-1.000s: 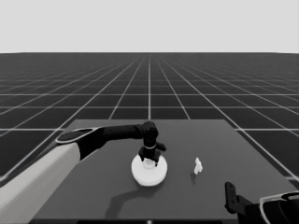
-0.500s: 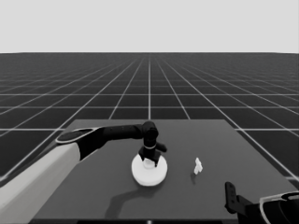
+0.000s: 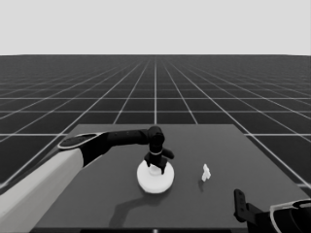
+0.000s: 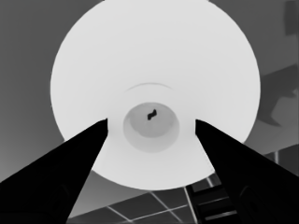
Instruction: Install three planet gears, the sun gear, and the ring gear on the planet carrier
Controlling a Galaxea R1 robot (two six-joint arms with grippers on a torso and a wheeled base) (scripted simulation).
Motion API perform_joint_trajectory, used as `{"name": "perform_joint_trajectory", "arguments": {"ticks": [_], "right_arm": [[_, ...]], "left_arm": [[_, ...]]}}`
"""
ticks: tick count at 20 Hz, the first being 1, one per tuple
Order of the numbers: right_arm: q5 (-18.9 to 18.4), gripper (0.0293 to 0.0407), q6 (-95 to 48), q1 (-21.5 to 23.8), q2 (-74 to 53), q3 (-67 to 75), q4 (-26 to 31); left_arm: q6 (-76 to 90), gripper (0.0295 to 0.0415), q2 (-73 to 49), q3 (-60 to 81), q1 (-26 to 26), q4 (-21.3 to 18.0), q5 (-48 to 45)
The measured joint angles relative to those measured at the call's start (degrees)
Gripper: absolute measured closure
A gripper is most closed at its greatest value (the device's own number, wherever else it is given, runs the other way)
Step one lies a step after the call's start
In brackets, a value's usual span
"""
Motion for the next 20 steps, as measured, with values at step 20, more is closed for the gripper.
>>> {"name": "perform_joint_trajectory", "arguments": {"ticks": [20], "right_arm": [[-24.4,0.0314,45.0,39.5,31.2,-42.0,46.9]], "left_arm": [[58.6,0.0323,-68.8,69.5,-23.6,2.5,-44.5]]}}
